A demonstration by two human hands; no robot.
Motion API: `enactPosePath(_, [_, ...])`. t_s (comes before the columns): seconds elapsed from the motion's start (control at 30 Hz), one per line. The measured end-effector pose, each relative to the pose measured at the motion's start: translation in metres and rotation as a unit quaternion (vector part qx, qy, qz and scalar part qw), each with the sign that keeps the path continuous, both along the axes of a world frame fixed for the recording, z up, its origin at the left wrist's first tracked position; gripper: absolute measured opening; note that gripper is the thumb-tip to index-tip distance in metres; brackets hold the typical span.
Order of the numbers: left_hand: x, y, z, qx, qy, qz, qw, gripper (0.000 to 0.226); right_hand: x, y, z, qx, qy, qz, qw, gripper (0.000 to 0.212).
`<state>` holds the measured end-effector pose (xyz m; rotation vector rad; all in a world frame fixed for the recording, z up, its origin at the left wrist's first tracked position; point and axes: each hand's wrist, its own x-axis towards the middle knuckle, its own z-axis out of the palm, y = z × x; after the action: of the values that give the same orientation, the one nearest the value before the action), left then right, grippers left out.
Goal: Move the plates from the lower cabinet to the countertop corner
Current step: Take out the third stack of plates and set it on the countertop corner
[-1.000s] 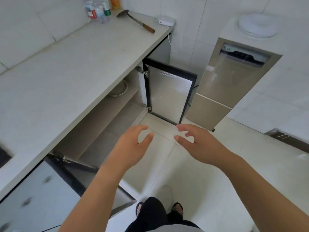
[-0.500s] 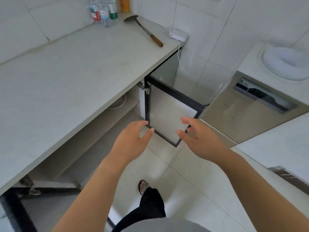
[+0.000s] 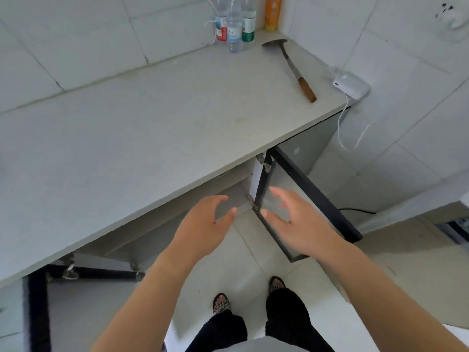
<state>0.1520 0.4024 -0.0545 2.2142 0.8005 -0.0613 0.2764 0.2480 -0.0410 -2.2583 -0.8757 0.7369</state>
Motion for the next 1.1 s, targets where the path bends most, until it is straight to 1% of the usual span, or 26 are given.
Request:
enactPosePath(0.17, [0.014,-0.010,-0.008,0.024,0.034,0.079,0.996,0.049,0.039,0.018,-0.013,-0.014,0.039,0.096,0.994,0.060])
enactPosePath(0.23, [0.020,-0.012,-0.014,0.035,0.039,0.102,0.993,0.048,0.052,0.025,-0.020,-0.015,0.038,0.124,0.991,0.060])
enactPosePath(0.37, [0.030,-0.010,-0.040,0.039,0.045,0.124,0.990,0.047,0.070,0.045,-0.047,-0.029,0.023,0.154,0.987,0.061])
enactPosePath(0.47, [0.036,0.000,-0.072,0.046,0.049,0.124,0.990,0.047,0.076,0.058,-0.081,-0.026,0.028,0.150,0.988,0.061])
enactPosePath(0.67, [0.056,0.027,-0.163,0.065,0.048,0.105,0.991,0.049,0.093,0.085,-0.180,-0.004,0.046,0.117,0.992,0.061])
enactPosePath(0.93, [0.109,0.074,-0.312,0.096,-0.023,0.114,0.988,0.043,0.126,0.135,-0.329,0.053,0.023,0.069,0.996,0.059])
enactPosePath(1.1, [0.126,0.108,-0.407,0.149,-0.043,0.125,0.980,0.043,0.150,0.164,-0.427,0.080,-0.001,0.063,0.995,0.059])
